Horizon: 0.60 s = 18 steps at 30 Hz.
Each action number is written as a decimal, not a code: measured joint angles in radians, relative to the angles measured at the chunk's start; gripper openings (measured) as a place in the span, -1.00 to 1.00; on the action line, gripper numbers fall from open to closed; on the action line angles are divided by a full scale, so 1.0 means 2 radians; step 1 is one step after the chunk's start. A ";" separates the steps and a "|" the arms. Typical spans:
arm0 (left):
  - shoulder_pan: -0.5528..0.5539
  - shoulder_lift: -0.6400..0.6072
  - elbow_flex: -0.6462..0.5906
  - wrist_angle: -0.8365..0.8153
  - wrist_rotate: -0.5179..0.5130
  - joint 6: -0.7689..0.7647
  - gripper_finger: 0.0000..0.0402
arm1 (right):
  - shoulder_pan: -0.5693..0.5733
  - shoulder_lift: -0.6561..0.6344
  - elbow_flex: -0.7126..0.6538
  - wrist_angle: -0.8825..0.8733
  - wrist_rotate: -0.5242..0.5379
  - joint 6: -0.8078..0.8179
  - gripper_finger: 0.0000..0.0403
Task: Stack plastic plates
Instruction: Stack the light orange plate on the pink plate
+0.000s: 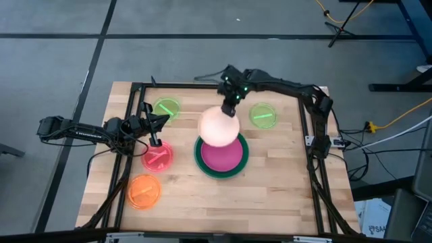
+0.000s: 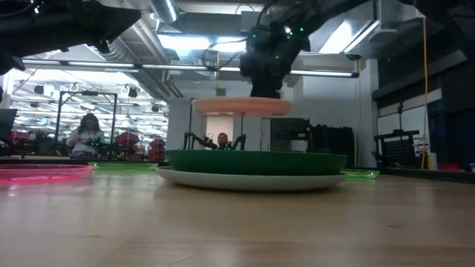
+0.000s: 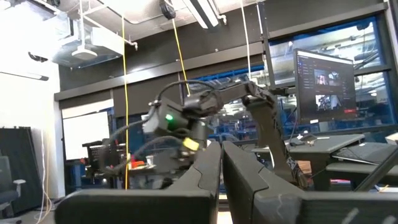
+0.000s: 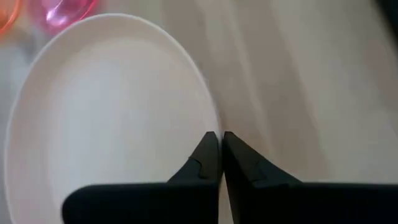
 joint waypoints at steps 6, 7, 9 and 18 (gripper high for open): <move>0.000 0.000 0.000 0.000 0.000 -0.002 -0.95 | 0.039 0.000 -0.046 0.022 -0.004 -0.011 -0.99; 0.000 0.000 0.000 0.000 0.000 -0.002 -0.95 | 0.044 0.000 -0.054 0.025 -0.004 -0.011 -0.99; 0.000 0.000 0.000 0.000 0.000 -0.002 -0.95 | 0.054 0.000 -0.071 0.031 -0.004 -0.011 -0.99; 0.000 0.000 0.000 0.000 0.000 -0.001 -0.95 | 0.091 0.000 -0.134 0.080 0.037 -0.010 -0.99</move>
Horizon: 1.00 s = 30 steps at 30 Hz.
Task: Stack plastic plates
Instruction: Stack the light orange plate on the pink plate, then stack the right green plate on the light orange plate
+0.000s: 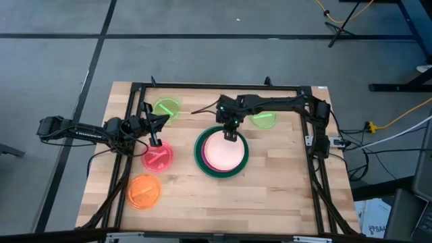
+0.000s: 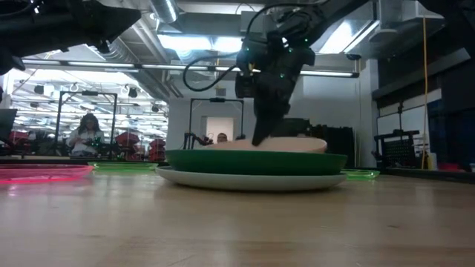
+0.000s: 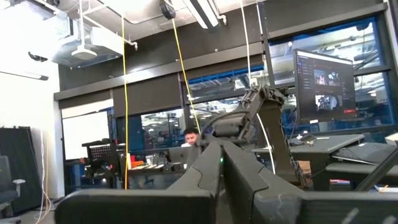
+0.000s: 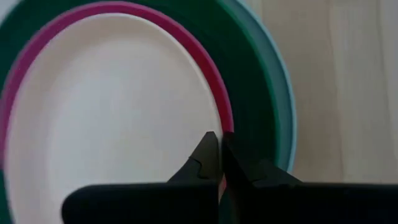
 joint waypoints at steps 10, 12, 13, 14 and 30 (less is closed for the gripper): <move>0.000 0.000 0.000 0.000 0.000 0.000 -0.95 | 0.000 0.000 -0.008 0.015 0.001 0.017 -0.96; 0.000 0.000 0.000 0.000 0.000 0.000 -0.95 | 0.000 0.000 -0.008 0.016 -0.009 0.016 -0.91; 0.000 0.000 0.000 0.000 0.000 0.000 -0.95 | 0.000 0.000 -0.008 0.020 -0.012 0.015 -0.87; 0.000 0.000 0.000 0.000 0.000 0.000 -0.95 | 0.000 0.000 -0.008 0.023 -0.013 0.015 -0.82; 0.000 0.000 0.000 0.000 0.000 -0.001 -0.95 | 0.000 -0.075 -0.021 -0.047 -0.011 -0.029 -0.36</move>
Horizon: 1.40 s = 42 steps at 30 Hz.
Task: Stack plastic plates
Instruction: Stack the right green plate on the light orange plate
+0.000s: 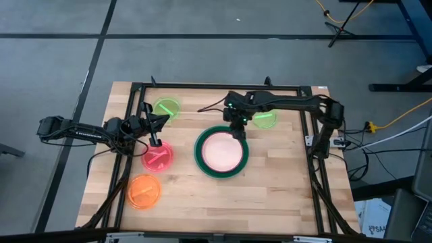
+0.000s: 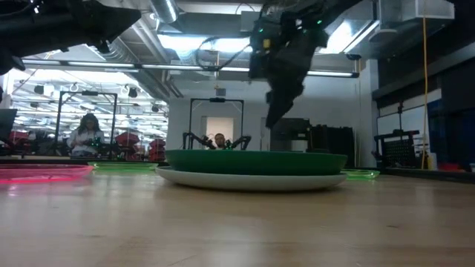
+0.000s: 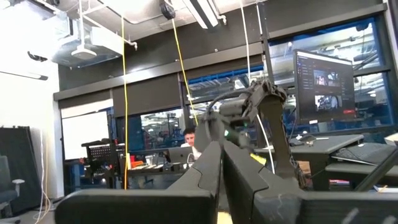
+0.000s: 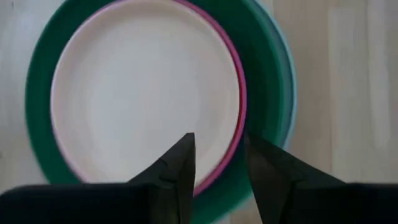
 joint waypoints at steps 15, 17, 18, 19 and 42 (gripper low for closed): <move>0.000 0.000 0.000 -0.002 -0.002 0.000 -0.95 | 0.000 -0.183 -0.221 0.067 0.121 -0.001 -0.36; 0.000 0.000 0.000 -0.002 -0.003 0.000 -0.95 | 0.000 -0.197 -0.245 0.080 0.141 -0.002 -0.36; 0.000 0.000 0.000 -0.002 -0.002 0.000 -0.95 | 0.000 -0.203 -0.256 0.083 0.152 -0.002 -0.36; 0.000 0.000 0.000 -0.002 -0.002 0.000 -0.95 | 0.000 -0.204 -0.265 0.082 0.163 -0.002 -0.36; 0.000 0.000 0.000 -0.001 -0.004 0.001 -0.95 | 0.000 -0.159 -0.337 0.192 0.255 -0.008 -0.36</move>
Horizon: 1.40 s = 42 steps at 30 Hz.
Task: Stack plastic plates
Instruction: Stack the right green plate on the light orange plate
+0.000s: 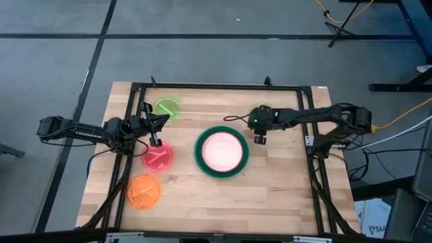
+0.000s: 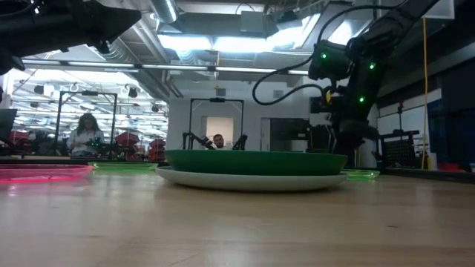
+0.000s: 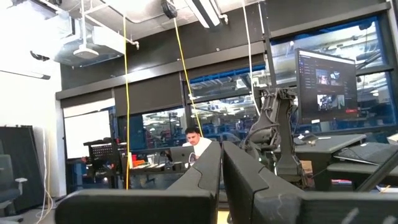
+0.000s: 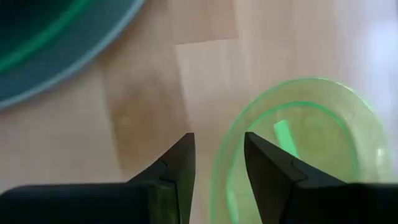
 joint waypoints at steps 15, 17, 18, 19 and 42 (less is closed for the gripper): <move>0.000 0.000 0.000 0.001 0.000 0.000 -0.95 | 0.001 0.060 0.000 0.024 0.066 -0.002 -0.41; 0.000 0.000 0.000 0.001 -0.001 0.000 -0.95 | 0.001 0.060 0.000 0.025 0.065 -0.004 -0.51; 0.000 0.000 0.000 0.001 -0.001 0.000 -0.95 | 0.001 0.061 0.000 0.025 0.065 -0.005 -0.57; 0.000 0.000 0.000 0.001 -0.001 0.000 -0.95 | 0.001 0.061 0.000 0.025 0.065 -0.006 -0.64; 0.000 0.000 0.000 0.000 -0.009 0.001 -0.95 | 0.012 0.003 0.002 0.018 0.119 -0.067 -0.99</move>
